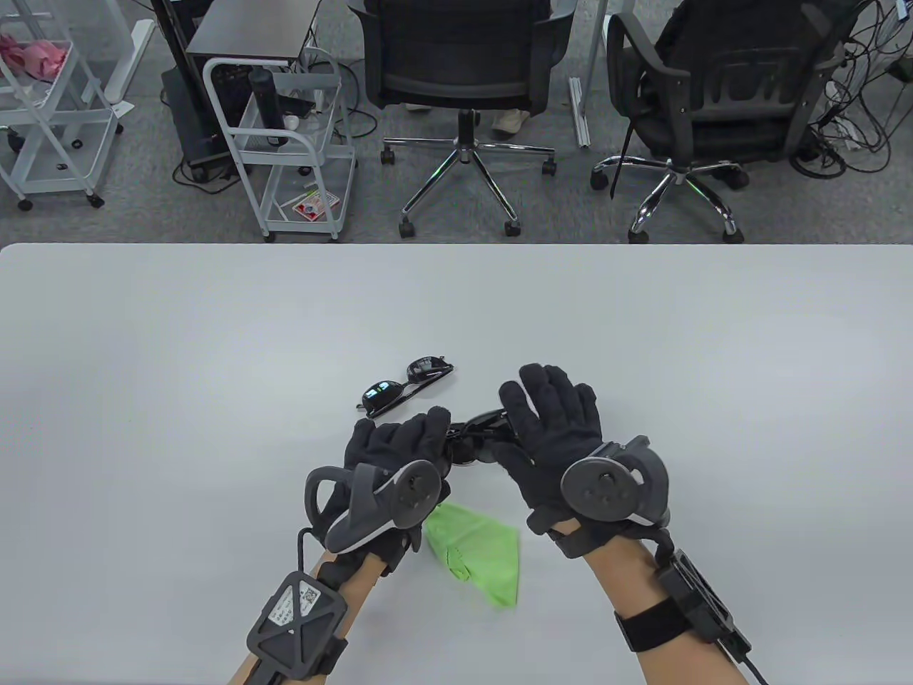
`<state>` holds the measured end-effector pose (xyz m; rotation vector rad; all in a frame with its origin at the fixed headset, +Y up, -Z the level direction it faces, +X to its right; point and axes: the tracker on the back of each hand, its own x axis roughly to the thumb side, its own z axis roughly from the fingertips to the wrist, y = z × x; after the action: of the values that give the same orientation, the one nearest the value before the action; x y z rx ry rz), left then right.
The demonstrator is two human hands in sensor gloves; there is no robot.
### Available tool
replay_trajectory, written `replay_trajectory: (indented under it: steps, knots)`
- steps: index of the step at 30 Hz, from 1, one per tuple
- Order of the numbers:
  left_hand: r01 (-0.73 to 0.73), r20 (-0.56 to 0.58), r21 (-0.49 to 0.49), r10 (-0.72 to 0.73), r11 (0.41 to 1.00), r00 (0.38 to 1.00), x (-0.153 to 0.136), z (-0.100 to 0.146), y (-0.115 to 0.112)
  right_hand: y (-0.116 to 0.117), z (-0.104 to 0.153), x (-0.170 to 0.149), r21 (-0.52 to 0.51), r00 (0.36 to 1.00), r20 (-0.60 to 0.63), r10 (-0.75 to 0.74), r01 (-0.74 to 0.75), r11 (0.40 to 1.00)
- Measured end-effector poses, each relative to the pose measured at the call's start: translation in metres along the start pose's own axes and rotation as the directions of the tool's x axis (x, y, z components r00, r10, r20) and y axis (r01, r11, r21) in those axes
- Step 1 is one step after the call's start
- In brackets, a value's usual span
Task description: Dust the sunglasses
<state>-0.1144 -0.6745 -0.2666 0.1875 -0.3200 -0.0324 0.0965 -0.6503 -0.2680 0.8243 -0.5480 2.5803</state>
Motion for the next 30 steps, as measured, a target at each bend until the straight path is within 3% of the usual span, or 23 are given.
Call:
replay_trajectory:
  steps: [3,6,11,15,18,23,30]
  knots:
    - [0.045,0.042,0.078,-0.048,0.996,0.998,0.012,0.004,0.005,0.01,-0.003,0.015,0.061,0.987,0.075,0.14,-0.145,0.988]
    - [0.083,0.088,0.159,-0.098,0.984,0.991,0.021,0.009,0.01,0.015,-0.004,0.028,0.047,0.964,0.116,0.24,-0.247,0.968]
    - [0.086,0.121,0.163,-0.106,0.983,0.987,0.029,0.011,0.009,0.015,-0.006,0.035,-0.004,0.956,0.079,0.282,-0.282,0.959]
    - [0.069,0.111,0.151,-0.086,0.986,0.99,0.03,0.01,0.009,0.012,-0.008,0.027,0.004,0.975,-0.018,0.22,-0.22,0.976]
    - [0.072,0.056,0.083,-0.077,0.994,0.995,0.019,0.005,0.006,0.008,-0.009,0.01,0.025,0.978,-0.073,0.196,-0.194,0.981]
    - [0.017,-0.077,-0.006,-0.018,1.0,0.997,-0.016,-0.002,-0.002,0.004,-0.006,-0.05,0.13,0.946,-0.216,0.243,-0.219,0.967]
    - [-0.062,-0.165,-0.054,0.052,0.997,0.985,-0.04,-0.006,-0.009,0.027,0.007,-0.132,0.33,0.857,-0.419,0.301,-0.165,0.929]
